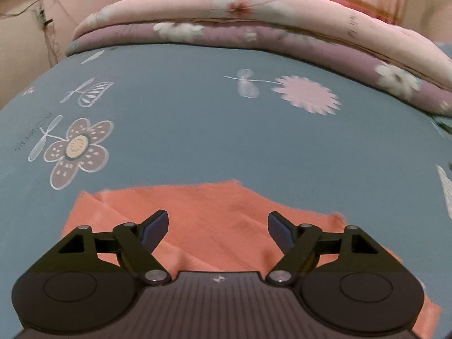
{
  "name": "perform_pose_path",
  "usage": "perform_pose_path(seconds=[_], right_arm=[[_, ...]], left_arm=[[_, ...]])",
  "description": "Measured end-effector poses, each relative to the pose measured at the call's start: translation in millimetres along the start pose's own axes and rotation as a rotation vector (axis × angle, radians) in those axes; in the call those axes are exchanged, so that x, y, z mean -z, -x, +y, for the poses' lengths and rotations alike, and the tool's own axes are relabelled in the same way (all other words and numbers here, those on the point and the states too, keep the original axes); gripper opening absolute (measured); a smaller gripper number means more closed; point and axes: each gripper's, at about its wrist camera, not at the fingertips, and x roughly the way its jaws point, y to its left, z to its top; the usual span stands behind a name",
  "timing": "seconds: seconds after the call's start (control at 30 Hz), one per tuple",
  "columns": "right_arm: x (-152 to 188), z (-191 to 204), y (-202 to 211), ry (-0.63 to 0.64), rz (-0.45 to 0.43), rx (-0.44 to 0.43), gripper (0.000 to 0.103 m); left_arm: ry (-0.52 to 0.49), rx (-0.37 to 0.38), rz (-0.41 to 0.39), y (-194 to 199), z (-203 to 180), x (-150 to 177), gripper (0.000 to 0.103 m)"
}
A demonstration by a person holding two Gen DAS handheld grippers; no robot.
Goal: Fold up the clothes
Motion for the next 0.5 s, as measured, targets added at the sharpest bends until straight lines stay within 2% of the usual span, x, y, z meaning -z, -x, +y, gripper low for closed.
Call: perform_pose_path(seconds=[0.2,0.4,0.5], right_arm=[[29.2,-63.9,-6.5,-0.148,0.046,0.018,0.082],[48.2,-97.4,-46.2,-0.270,0.065,0.018,0.082],[43.5,-98.9,-58.5,-0.286,0.023,-0.001,0.092]], left_arm=[[-0.005,-0.002,0.001,-0.1,1.5,-0.5,0.102],[-0.004,-0.001,0.000,-1.0,2.6,-1.0,0.102],[-0.002,0.001,-0.001,-1.4,3.5,-1.4,0.102]])
